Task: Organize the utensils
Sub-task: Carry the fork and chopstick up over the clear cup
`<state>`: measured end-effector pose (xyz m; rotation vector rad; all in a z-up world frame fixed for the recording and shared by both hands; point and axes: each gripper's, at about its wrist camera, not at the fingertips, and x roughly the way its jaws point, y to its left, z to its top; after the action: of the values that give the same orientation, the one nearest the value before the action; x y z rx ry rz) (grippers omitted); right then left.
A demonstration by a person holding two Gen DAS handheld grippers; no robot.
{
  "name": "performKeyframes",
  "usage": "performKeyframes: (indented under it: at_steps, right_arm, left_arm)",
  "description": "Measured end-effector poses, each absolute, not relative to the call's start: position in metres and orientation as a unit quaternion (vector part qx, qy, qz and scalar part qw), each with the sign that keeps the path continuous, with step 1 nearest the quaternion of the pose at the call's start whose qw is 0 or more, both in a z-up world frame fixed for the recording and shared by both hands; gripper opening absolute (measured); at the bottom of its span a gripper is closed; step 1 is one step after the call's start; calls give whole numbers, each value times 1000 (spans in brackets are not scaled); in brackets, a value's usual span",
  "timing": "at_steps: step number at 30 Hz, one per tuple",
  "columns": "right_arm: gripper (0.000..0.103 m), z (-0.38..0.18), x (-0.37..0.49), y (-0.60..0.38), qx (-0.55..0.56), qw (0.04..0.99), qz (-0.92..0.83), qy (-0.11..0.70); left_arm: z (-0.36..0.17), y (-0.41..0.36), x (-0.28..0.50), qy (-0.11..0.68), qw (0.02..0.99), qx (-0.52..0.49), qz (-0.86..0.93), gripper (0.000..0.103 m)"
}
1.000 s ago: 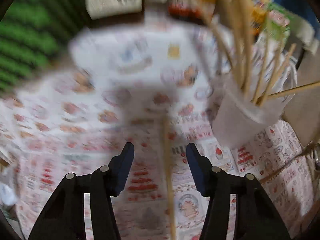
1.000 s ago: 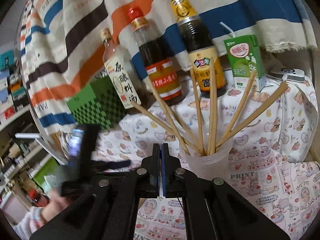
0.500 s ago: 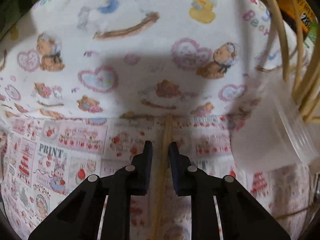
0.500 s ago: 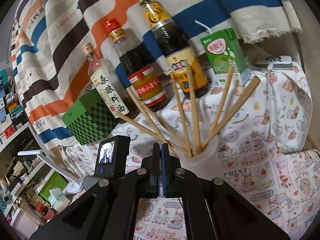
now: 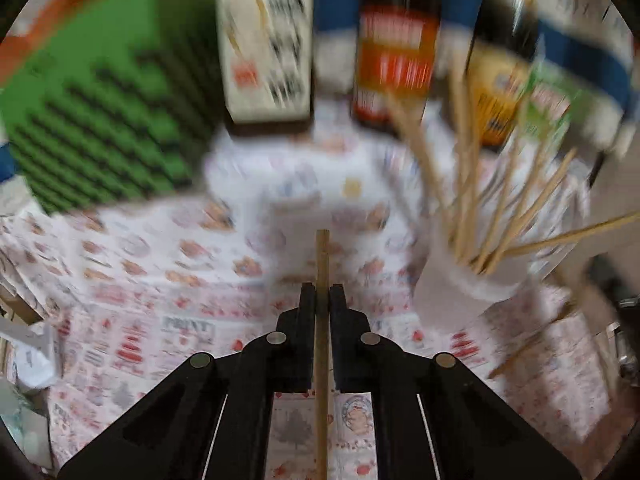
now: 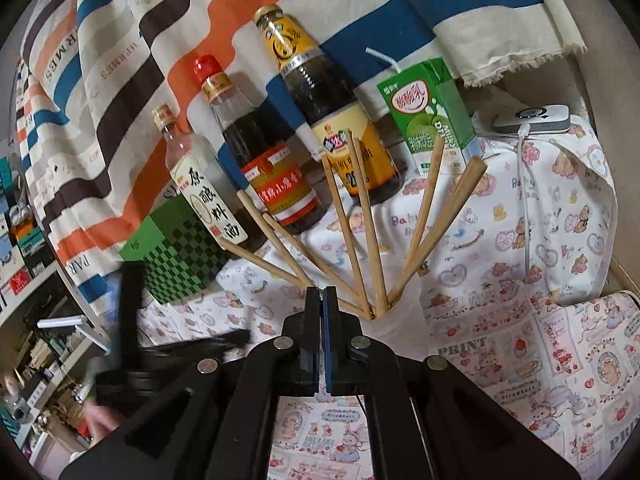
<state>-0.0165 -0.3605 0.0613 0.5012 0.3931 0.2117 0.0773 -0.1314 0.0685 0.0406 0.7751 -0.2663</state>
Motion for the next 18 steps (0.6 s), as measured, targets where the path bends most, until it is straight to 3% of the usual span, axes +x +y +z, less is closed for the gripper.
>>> performKeyframes:
  at_steps: [6, 10, 18]
  right_arm:
    - [2, 82, -24, -358, 247, 947, 115, 170]
    - [2, 106, -26, -356, 221, 954, 118, 163]
    - [2, 153, -16, -373, 224, 962, 110, 109]
  left_arm:
    - [146, -106, 33, 262, 947, -48, -181, 6]
    - [179, -107, 27, 237, 939, -76, -236, 6]
    - [204, -146, 37, 102, 970, -110, -193, 6]
